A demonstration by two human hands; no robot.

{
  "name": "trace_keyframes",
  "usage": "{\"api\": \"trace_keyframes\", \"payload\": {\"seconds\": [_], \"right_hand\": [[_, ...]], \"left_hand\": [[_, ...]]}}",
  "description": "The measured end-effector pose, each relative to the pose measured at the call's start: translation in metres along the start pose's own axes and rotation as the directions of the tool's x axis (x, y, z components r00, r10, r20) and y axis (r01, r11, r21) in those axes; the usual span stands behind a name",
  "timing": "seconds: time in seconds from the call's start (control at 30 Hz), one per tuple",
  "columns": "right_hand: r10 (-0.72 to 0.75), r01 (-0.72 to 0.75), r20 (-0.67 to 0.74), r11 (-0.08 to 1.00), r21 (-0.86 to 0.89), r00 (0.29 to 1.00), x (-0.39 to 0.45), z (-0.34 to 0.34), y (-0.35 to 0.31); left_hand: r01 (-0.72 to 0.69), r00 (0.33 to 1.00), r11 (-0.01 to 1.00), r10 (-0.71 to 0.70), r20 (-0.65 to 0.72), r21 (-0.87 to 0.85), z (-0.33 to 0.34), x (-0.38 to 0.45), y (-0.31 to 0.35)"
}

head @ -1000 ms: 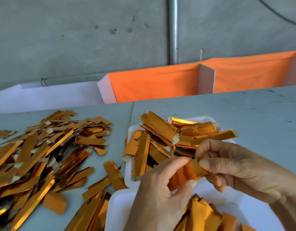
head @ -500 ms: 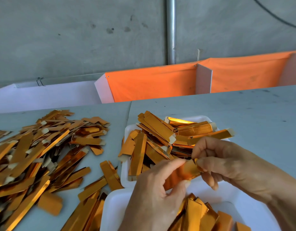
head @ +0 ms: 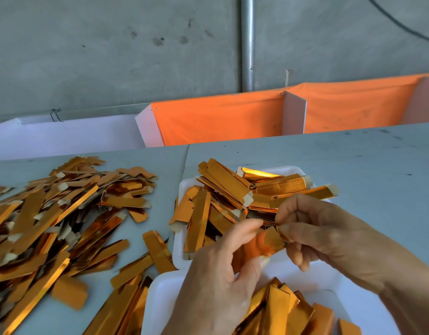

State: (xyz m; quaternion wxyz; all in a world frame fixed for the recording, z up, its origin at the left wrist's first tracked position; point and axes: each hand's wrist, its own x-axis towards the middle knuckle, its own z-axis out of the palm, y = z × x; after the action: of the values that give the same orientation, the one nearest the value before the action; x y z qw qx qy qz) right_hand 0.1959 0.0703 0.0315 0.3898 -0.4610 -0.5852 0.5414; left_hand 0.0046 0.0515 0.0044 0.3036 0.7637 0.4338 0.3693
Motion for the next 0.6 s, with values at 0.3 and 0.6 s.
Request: {"api": "trace_keyframes", "payload": {"seconds": [0.3, 0.6], "right_hand": [[-0.001, 0.004, -0.052, 0.999, 0.051, 0.999, -0.001, 0.0055, -0.0015], [0.112, -0.121, 0.057, 0.971, 0.205, 0.992, -0.0052, 0.001, -0.0078]], "left_hand": [[-0.02, 0.998, 1.0, 0.021, -0.051, 0.023, 0.0005, -0.0014, -0.0025], [-0.045, 0.999, 0.999, 0.045, -0.025, 0.011, -0.0027, -0.0013, 0.0002]]}}
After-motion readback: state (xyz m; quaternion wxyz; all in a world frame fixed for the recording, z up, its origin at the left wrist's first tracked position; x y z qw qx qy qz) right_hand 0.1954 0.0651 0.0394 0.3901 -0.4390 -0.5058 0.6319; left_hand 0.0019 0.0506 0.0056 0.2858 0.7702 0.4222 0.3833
